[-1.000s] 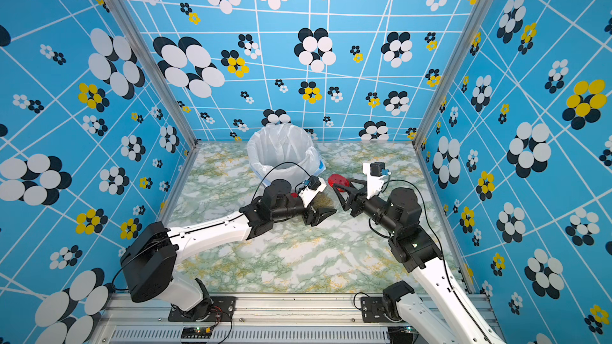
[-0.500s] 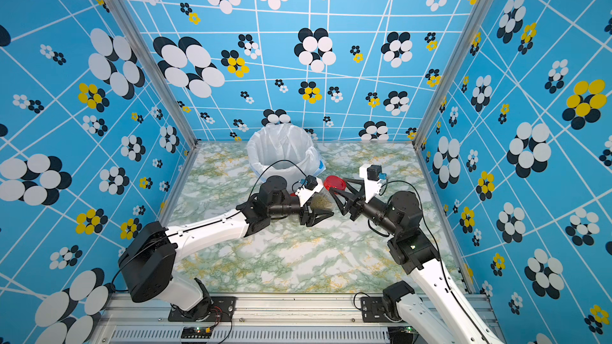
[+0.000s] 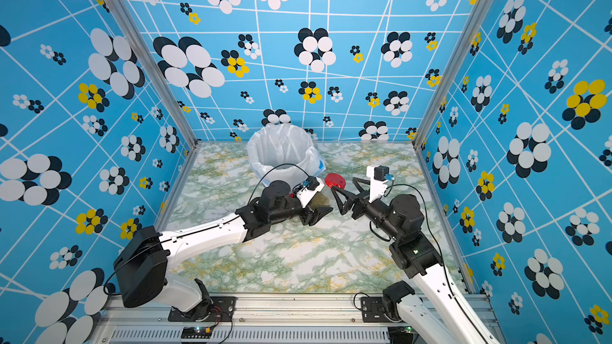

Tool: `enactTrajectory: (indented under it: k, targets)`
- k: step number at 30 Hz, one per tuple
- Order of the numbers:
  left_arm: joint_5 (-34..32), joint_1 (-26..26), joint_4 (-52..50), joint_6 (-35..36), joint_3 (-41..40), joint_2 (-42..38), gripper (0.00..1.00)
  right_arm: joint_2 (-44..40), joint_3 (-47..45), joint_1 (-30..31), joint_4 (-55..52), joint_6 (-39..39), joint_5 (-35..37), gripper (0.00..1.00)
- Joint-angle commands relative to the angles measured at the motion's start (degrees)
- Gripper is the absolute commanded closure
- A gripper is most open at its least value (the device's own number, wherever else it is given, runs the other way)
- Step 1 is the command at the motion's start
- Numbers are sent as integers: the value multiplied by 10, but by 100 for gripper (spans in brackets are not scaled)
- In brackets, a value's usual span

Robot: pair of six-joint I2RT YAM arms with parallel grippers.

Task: Empty moldy mung beans from jars
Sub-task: Unscrew the lid from the jar.

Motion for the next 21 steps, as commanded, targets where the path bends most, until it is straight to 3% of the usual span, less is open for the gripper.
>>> enactTrajectory:
  k: [1,7,21]
  targets:
    - [-53,-10,-2,17,14,-3,50,13,23,2,-8,49,42,1]
    - [-74,-20,-11,31,20,-4,50,45,28,2,0,70,51,9]
    - [-74,-20,-22,29,35,12,50,52,38,2,0,77,-14,3]
